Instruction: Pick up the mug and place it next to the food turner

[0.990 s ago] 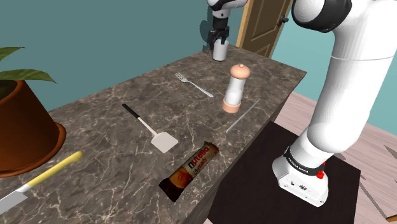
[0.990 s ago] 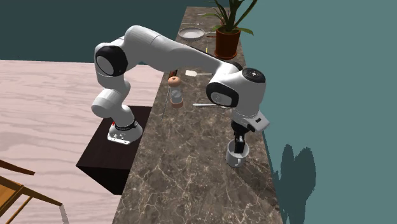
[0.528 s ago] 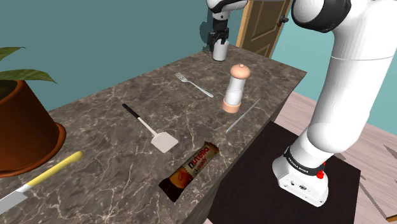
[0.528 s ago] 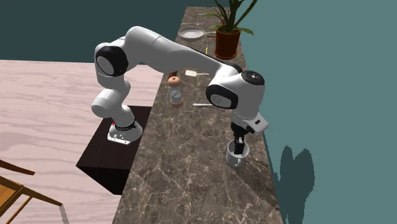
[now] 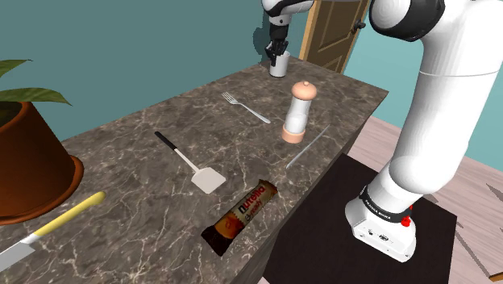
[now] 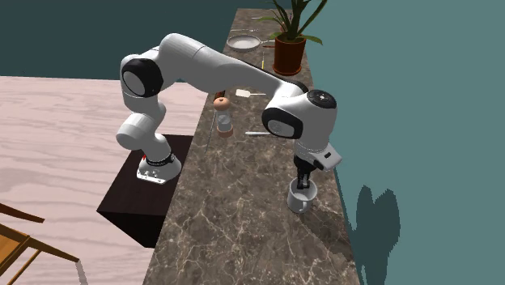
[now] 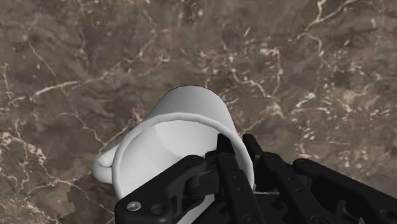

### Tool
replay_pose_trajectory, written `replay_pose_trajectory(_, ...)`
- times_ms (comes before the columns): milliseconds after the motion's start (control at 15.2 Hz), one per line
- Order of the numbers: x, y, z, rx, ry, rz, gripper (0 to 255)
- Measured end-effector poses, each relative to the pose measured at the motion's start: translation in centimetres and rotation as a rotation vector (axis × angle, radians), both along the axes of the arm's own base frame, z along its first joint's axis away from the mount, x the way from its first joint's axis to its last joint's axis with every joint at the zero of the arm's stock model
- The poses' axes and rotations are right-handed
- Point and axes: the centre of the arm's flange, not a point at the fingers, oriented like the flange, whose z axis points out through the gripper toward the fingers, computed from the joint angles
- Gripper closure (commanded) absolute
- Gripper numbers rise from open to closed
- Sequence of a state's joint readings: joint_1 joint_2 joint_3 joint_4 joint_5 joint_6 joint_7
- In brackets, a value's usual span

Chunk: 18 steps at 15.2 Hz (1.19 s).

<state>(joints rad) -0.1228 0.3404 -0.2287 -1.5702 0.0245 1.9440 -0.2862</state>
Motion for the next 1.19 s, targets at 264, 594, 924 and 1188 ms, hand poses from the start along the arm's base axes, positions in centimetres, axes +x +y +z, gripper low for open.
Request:
replay_pose_trajectory(264, 0.0, 0.0, 0.2, 0.0, 0.0, 0.0, 255)
replay_pose_trajectory(594, 0.0, -0.1, 2.6, 0.0, 0.0, 0.0, 255)
replay_pose_trajectory(924, 0.0, 0.0, 5.2, 0.0, -0.001, 0.0, 255)
replay_pose_trajectory(1188, 0.0, 0.0, 7.4, 0.0, 0.0, 0.0, 255)
